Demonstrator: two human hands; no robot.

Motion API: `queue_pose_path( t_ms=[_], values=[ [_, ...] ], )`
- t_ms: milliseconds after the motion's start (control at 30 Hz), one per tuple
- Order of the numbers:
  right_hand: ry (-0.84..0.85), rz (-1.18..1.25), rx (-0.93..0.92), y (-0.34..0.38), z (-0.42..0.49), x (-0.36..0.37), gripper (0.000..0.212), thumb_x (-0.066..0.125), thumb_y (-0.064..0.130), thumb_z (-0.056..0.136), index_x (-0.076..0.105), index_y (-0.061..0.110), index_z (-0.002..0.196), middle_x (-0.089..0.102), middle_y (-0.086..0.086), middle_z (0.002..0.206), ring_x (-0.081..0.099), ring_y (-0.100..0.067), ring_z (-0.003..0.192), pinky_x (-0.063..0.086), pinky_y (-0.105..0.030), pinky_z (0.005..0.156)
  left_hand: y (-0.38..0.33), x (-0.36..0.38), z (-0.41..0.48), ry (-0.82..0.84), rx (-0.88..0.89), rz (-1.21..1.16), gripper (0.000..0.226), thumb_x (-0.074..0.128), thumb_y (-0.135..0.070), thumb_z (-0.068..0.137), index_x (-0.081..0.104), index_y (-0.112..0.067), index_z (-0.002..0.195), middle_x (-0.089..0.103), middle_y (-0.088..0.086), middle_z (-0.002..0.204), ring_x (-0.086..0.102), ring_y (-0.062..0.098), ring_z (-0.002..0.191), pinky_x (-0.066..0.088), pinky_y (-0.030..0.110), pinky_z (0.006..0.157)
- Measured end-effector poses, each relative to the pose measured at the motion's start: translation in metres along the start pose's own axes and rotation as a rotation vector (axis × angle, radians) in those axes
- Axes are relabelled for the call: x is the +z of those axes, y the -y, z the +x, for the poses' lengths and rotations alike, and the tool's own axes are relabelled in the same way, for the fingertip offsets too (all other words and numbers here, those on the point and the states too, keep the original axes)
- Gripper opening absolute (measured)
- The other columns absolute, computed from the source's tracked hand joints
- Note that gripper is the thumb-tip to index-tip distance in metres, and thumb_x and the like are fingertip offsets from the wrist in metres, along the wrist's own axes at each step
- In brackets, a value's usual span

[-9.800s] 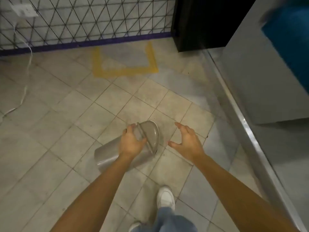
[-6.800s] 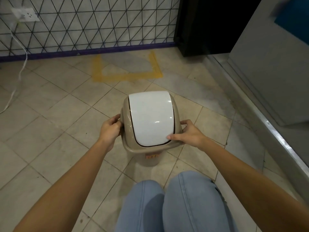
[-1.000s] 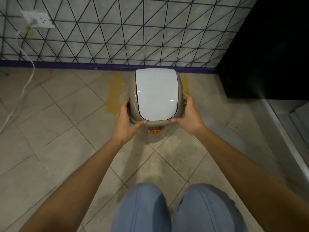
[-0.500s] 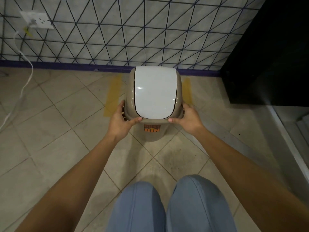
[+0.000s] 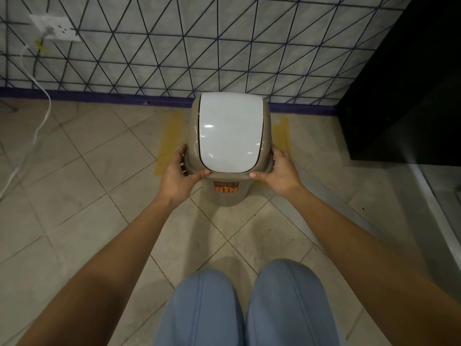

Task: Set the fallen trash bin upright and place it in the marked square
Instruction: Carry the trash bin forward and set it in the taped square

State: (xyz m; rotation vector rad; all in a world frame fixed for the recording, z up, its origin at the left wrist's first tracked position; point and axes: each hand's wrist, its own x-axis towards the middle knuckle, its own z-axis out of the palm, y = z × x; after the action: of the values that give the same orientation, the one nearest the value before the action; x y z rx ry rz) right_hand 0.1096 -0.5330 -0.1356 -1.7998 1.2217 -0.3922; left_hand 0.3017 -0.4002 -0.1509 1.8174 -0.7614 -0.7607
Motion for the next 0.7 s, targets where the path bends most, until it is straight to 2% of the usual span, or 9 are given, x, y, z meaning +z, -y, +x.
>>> queue_pose_path(
  t_ms=[167, 333, 467, 600, 700],
  values=[
    [0.015, 0.006, -0.004, -0.002, 0.010, -0.002, 0.097, 0.084, 0.019, 0.063, 0.029, 0.023, 0.143, 0.037, -0.007, 0.141, 0.037, -0.022, 0.131, 0.031, -0.032, 0.109, -0.006, 0.003, 0.006, 0.010, 0.008, -0.022, 0.084, 0.078, -0.012, 0.072, 0.033, -0.019, 0.143, 0.049, 0.004, 0.137, 0.052, 0.015, 0.108, 0.045, 0.001, 0.062],
    [0.014, 0.020, -0.015, -0.002, 0.025, -0.005, 0.095, 0.083, 0.019, 0.064, 0.030, 0.023, 0.142, 0.037, -0.007, 0.142, 0.037, -0.021, 0.131, 0.032, -0.034, 0.110, -0.008, 0.005, 0.024, 0.019, 0.006, -0.018, 0.084, 0.079, -0.013, 0.072, 0.034, -0.019, 0.142, 0.050, 0.003, 0.135, 0.053, 0.016, 0.108, 0.046, 0.005, 0.063],
    [0.024, 0.031, -0.031, 0.003, 0.043, -0.008, 0.094, 0.083, 0.017, 0.064, 0.031, 0.021, 0.142, 0.040, -0.007, 0.143, 0.040, -0.022, 0.132, 0.034, -0.043, 0.111, -0.009, 0.006, 0.042, 0.039, 0.035, -0.011, 0.083, 0.079, -0.016, 0.072, 0.033, -0.018, 0.141, 0.049, -0.003, 0.128, 0.053, 0.014, 0.107, 0.047, 0.006, 0.064],
    [0.014, 0.032, -0.036, 0.006, 0.056, -0.007, 0.093, 0.083, 0.017, 0.064, 0.032, 0.019, 0.142, 0.042, -0.007, 0.141, 0.041, -0.022, 0.130, 0.036, -0.044, 0.109, -0.009, 0.005, 0.059, 0.057, 0.047, -0.023, 0.084, 0.080, -0.017, 0.071, 0.034, -0.019, 0.141, 0.049, -0.006, 0.124, 0.054, 0.015, 0.109, 0.049, 0.008, 0.066],
    [0.000, 0.013, -0.031, 0.008, 0.063, -0.007, 0.090, 0.083, 0.019, 0.065, 0.033, 0.018, 0.141, 0.042, -0.008, 0.140, 0.042, -0.023, 0.129, 0.037, -0.044, 0.109, -0.010, 0.005, 0.071, 0.055, 0.062, -0.004, 0.085, 0.080, -0.020, 0.070, 0.034, -0.021, 0.141, 0.048, -0.008, 0.124, 0.053, 0.014, 0.108, 0.047, 0.003, 0.062]
  ],
)
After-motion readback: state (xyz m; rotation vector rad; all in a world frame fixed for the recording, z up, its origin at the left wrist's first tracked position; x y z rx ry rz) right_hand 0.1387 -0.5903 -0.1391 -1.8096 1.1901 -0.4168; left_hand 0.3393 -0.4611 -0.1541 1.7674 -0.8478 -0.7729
